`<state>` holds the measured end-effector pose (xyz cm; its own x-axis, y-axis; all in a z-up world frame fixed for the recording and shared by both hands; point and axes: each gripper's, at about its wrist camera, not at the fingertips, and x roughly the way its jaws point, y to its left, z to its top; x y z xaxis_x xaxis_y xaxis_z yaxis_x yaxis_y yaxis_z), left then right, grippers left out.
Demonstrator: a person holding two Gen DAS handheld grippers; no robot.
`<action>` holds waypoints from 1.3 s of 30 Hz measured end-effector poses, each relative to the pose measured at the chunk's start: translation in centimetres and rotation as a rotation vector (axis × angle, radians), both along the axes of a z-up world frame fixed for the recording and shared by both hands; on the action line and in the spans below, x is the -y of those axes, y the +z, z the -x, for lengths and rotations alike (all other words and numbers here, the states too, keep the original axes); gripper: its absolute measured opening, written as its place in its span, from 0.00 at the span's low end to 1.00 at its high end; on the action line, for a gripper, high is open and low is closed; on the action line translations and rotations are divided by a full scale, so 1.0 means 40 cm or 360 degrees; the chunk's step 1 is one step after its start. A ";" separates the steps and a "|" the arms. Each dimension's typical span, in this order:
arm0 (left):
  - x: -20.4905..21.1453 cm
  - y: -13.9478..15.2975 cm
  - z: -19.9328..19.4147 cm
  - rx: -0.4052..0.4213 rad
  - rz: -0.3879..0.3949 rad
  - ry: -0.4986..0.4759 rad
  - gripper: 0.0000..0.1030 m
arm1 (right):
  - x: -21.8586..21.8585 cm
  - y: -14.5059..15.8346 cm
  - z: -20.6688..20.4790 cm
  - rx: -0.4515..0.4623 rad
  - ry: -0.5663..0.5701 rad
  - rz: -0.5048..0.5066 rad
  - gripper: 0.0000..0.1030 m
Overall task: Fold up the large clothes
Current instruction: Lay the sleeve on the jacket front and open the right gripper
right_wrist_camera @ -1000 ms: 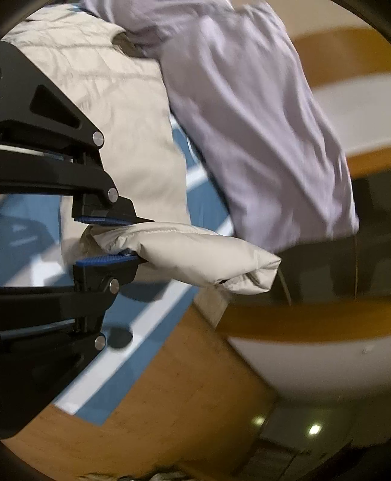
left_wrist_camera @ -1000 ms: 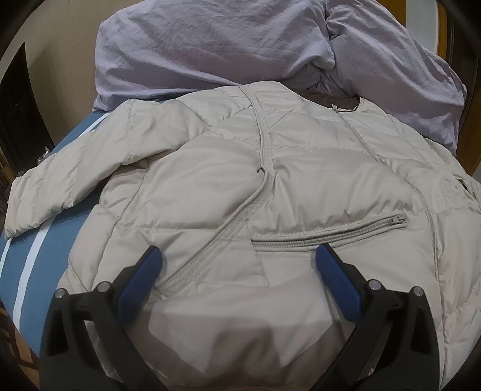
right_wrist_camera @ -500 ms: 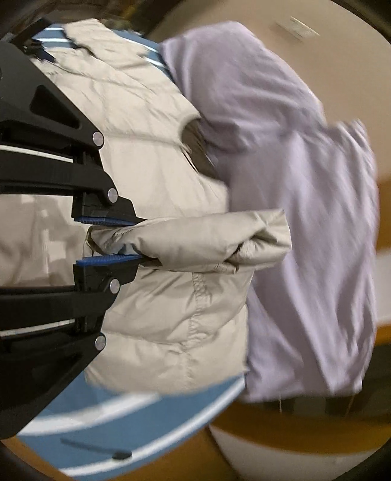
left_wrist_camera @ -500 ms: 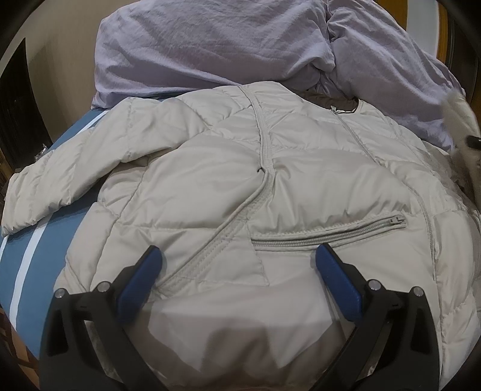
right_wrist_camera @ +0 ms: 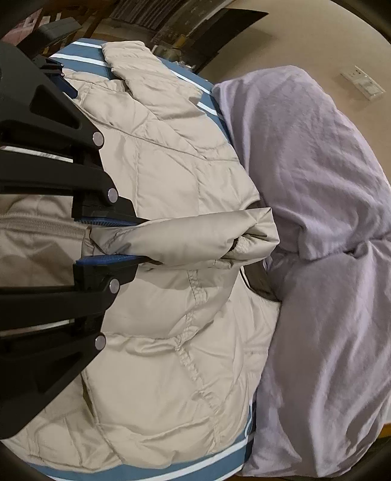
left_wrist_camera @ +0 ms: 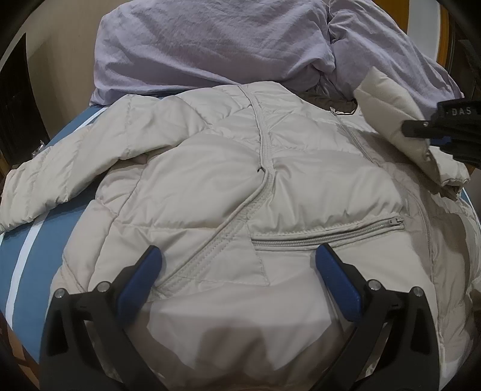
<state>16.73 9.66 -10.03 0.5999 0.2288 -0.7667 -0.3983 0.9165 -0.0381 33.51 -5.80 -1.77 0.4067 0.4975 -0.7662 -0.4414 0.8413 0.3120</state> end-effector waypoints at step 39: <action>-0.001 0.000 0.000 0.0001 0.0003 0.0000 0.98 | 0.021 -0.003 0.012 0.0085 -0.0098 0.0061 0.41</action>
